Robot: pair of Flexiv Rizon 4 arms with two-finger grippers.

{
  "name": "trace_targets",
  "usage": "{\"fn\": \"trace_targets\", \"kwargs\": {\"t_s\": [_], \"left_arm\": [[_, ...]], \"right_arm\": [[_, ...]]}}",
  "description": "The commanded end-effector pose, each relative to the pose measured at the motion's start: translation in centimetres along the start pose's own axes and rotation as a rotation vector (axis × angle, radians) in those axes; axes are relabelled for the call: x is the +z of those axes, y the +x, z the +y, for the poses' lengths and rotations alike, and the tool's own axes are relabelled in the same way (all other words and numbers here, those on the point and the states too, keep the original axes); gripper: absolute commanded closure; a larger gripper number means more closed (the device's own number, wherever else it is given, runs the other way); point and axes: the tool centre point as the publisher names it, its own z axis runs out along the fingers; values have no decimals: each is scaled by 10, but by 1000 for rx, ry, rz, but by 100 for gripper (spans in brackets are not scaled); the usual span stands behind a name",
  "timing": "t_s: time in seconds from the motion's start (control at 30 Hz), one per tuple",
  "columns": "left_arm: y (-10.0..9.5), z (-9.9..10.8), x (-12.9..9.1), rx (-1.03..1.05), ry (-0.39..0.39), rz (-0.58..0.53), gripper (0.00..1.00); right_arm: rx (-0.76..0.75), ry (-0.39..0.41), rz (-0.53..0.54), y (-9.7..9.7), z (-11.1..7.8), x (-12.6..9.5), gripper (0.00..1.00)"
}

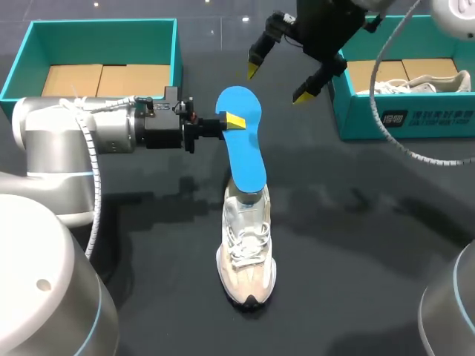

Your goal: Take the shoe out of the shoebox, open the shoe tongue, remove and reinsert the insole, then place the shoe into the shoebox

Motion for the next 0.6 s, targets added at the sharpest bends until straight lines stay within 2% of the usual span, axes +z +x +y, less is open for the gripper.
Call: {"fn": "trace_targets", "kwargs": {"t_s": [0.03, 0.27, 0.6], "left_arm": [[0, 1, -1, -1, -2, -2, 100], [0, 1, -1, -1, -2, -2, 100], [0, 1, -1, -1, -2, -2, 100]], "right_arm": [[10, -2, 506, -10, -3, 8, 0], [14, 3, 594, -15, -3, 13, 0], [22, 25, 621, -17, -2, 22, 0]]}}
